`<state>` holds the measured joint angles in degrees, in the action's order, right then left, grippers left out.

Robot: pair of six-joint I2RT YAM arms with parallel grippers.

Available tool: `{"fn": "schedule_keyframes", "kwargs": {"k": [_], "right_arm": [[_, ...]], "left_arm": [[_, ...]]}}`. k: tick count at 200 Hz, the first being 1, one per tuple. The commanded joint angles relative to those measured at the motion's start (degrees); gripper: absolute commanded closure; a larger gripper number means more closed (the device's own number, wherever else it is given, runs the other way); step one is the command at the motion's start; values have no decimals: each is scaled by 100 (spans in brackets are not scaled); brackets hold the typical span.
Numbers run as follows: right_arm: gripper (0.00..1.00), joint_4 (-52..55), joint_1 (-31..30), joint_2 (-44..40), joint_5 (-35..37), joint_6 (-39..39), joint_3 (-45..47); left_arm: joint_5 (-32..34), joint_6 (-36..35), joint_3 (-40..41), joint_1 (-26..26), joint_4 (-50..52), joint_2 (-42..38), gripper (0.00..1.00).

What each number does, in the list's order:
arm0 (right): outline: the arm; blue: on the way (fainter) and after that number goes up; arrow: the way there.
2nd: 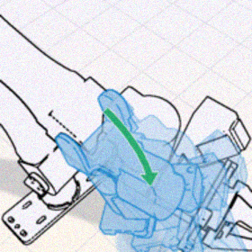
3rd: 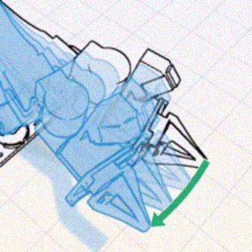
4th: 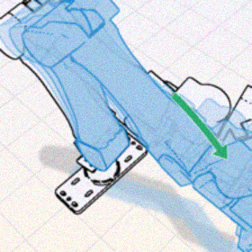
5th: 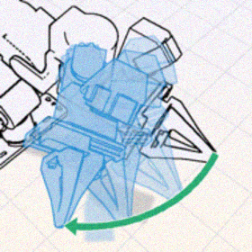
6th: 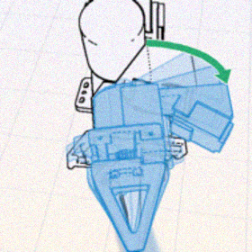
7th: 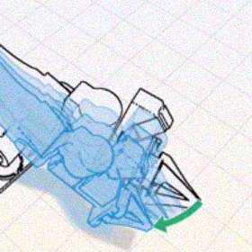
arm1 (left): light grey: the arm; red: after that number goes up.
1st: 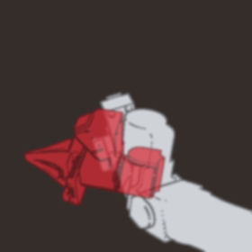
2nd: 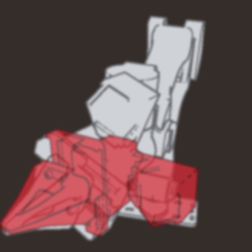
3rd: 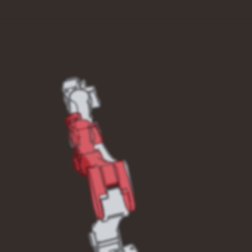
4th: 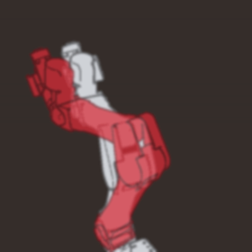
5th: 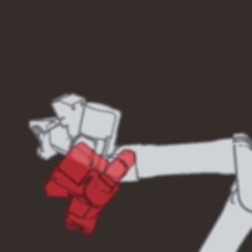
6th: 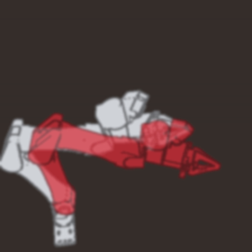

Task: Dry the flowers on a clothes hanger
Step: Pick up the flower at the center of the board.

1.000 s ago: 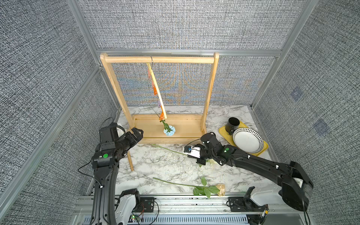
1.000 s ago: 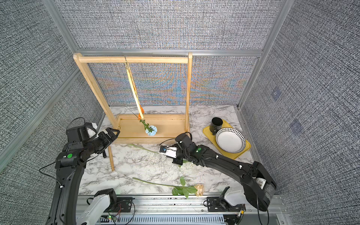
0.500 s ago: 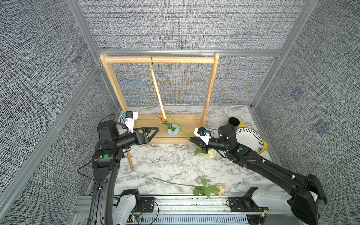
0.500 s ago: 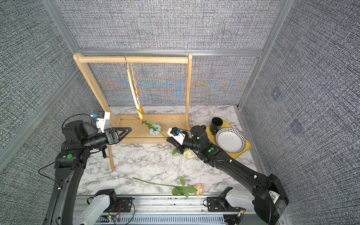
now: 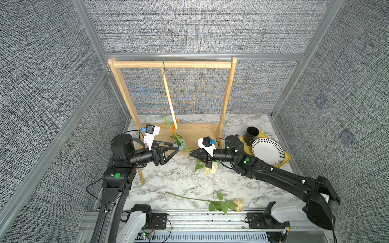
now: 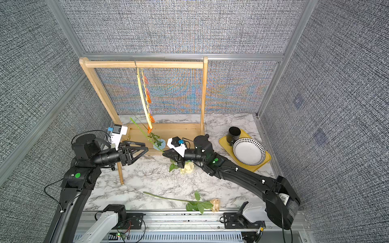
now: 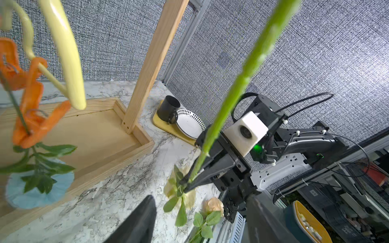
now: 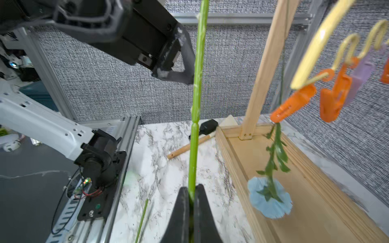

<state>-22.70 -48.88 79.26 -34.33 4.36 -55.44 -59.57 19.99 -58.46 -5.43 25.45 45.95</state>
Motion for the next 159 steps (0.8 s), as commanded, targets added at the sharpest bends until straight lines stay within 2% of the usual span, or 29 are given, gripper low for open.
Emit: {"fn": "schedule_keyframes", "kwargs": {"k": [1,25,78,116,159], "right_arm": [[96,-342,-75,112,-54,-232,-157],[96,-211,-113,169,-83,-167,-235],[96,-121,-174,324,-188,-173,-354],[96,-31,-182,334,-222,-120,-378],[96,81,-235,428,-273,-95,-451]], "left_arm": [[499,-34,-95,-2,-302,-59,40],[817,-64,-166,0,-346,-138,45],[822,-14,-175,-1,-553,-164,52],[947,21,-166,1,-541,-144,64],[746,67,-201,3,-551,-18,67]]}}
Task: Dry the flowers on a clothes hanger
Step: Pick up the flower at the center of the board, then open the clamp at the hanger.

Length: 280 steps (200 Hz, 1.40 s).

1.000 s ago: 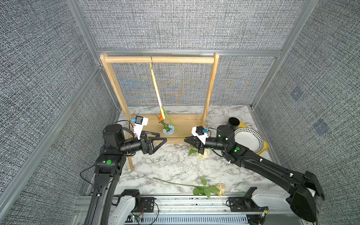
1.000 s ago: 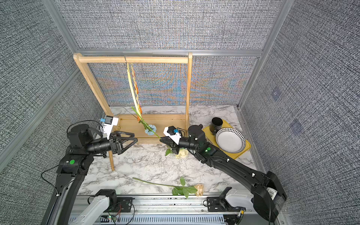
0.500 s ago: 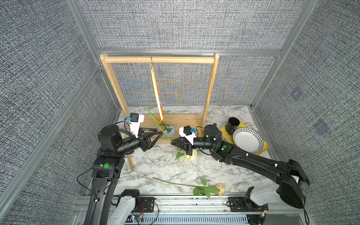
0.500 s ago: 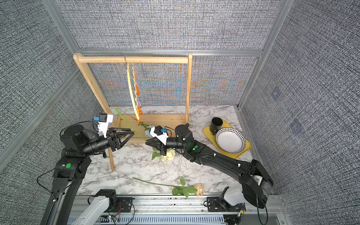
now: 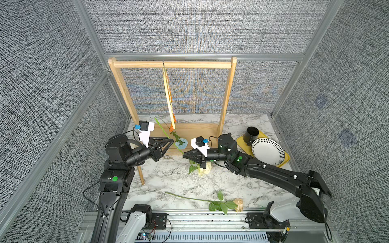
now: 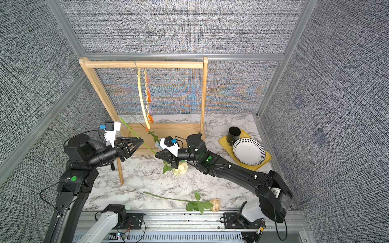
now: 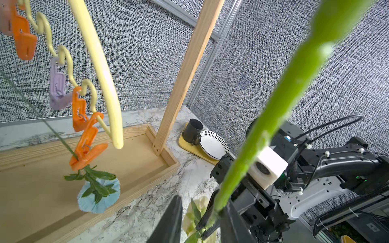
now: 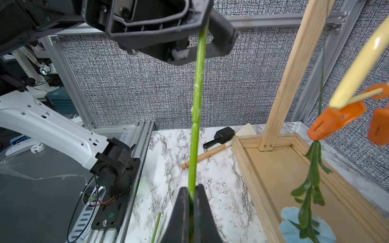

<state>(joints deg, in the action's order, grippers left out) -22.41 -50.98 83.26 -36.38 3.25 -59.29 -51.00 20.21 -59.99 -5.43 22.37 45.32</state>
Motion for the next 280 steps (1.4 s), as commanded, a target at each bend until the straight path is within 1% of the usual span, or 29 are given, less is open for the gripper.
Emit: {"fn": "schedule_keyframes", "kwargs": {"k": [1,11,22,28,34,39,49,57,61,74,82,93,106,140,162,172,197,223,245,259,280], "right_arm": [[96,53,-21,30,-69,17,-70],[96,61,-30,46,-67,18,-83],[96,62,-35,44,-62,20,-84],[96,62,-35,46,-56,19,-83],[96,70,-30,48,-53,18,-84],[96,69,-34,34,-53,23,-83],[95,68,-34,32,-53,27,-83],[92,71,-34,29,-45,27,-83],[88,68,-35,20,-37,27,-87],[70,102,-30,-11,18,92,-66],[61,153,-35,-65,105,183,-59],[54,254,-18,-139,144,348,-56],[52,403,46,-216,96,541,-119],[49,677,377,-370,-150,1007,-314],[45,676,607,-279,-71,1214,-531],[44,620,687,-171,19,1278,-663],[41,511,782,276,379,1491,-1156],[40,616,894,865,421,1720,-1831],[40,795,963,1398,423,1948,-2420],[40,874,1030,1707,357,2019,-2743],[40,942,1172,2147,43,2045,-3185]], "left_arm": [[-111,45,-48,0,-242,46,67],[-103,47,-40,1,-233,47,69],[-104,44,-39,-7,-233,47,75],[-88,34,-48,7,-231,38,83],[-81,11,-48,-1,-224,30,94],[-57,-5,-55,-1,-209,23,98],[-12,-34,-50,2,-190,8,98],[-2,-57,-48,2,-198,-13,98],[22,-60,-40,2,-190,-19,98],[103,-123,-53,1,-128,-48,98],[168,-175,-61,-1,-42,-70,98],[324,-303,-83,0,135,-108,98],[504,-534,-134,3,407,-178,98],[941,-1227,-233,7,1290,-365,98],[1202,-1322,-117,5,1551,-484,98],[1485,-1258,-34,7,1589,-523,98],[2714,-1085,1,0,1819,-478,98],[4256,-828,-172,11,2153,-299,98],[5226,-609,-254,20,2183,-180,98],[5665,-440,-339,33,2104,-28,98],[5841,-287,-484,76,1779,301,98]]}}
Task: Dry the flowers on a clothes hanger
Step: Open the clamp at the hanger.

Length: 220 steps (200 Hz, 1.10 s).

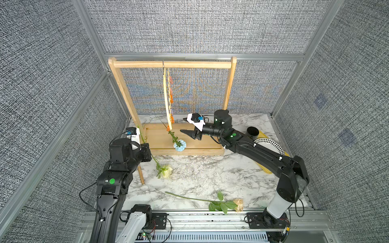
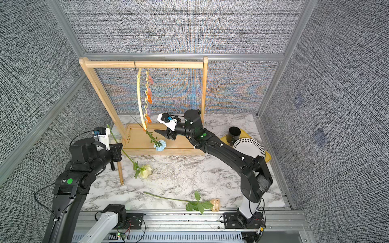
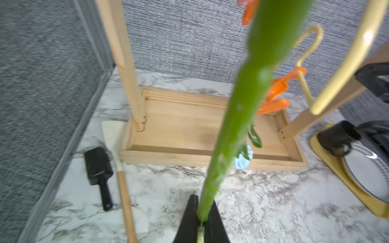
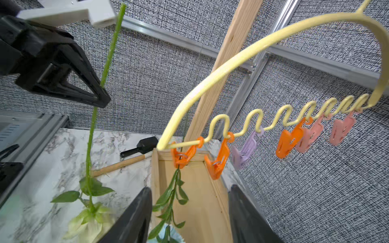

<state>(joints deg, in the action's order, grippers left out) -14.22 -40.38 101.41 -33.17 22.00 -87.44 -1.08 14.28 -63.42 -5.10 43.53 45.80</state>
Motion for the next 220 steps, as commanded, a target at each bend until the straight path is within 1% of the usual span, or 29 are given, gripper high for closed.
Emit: {"fn": "schedule_keyframes", "kwargs": {"k": [1,34,51,76,96,122,174,201,220], "right_arm": [[40,126,124,365,-300,171,-401],[40,485,289,1023,-868,398,-1163],[40,768,341,1386,-1190,547,-1654],[39,1220,334,1884,-1551,631,-2449],[39,1187,297,2214,-1643,471,-2910],[42,1175,240,2509,-1731,369,-3373],[56,1093,185,2713,-1829,236,-3591],[56,1078,169,2723,-1799,217,-3583],[56,1072,154,2710,-1767,244,-3565]], "left_arm": [[852,313,-147,44,-354,276,98],[997,390,-548,157,-673,999,98],[954,384,-613,226,-1078,1283,98],[700,611,-814,410,-1426,1773,98],[459,773,-993,510,-1632,2161,98],[128,980,-1067,550,-1966,2439,98],[-468,1050,-1153,555,-2384,2706,98],[-623,1129,-1146,562,-2549,2808,98],[-881,1162,-1155,558,-2668,2917,98]]}}
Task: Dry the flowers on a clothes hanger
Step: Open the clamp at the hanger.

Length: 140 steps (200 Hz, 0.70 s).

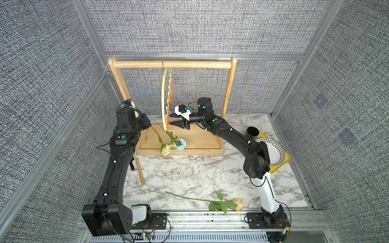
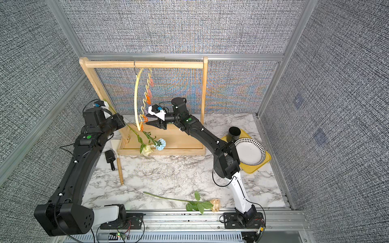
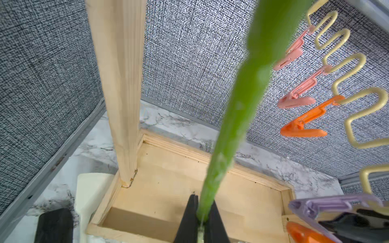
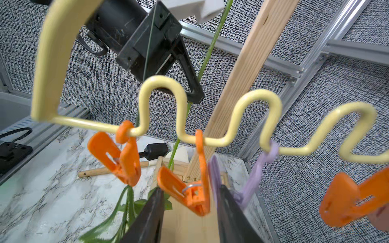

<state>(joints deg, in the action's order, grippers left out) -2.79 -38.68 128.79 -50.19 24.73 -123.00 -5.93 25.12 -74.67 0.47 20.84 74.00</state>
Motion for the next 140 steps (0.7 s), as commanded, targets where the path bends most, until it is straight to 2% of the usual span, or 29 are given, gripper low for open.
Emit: {"fn": "schedule_keyframes", "kwargs": {"k": [1,61,83,101,116,140], "right_arm": [[56,-72,-17,-25,-67,-29,-7],[48,-248,-60,40,119,-65,-75],[52,-266,-70,61,98,-74,-109],[59,-282,-72,84,132,-72,-157],[59,-284,-88,118,188,-67,-214],[51,-292,-140,120,385,1,-225]], "left_arm": [[-411,75,-30,-1,-402,102,98],[-937,220,-56,1,-546,289,98],[-1109,255,-73,2,-581,353,98],[-1265,263,-99,4,-595,400,98],[-1374,260,-117,3,-599,439,98],[-1541,279,-148,5,-629,504,98]]}}
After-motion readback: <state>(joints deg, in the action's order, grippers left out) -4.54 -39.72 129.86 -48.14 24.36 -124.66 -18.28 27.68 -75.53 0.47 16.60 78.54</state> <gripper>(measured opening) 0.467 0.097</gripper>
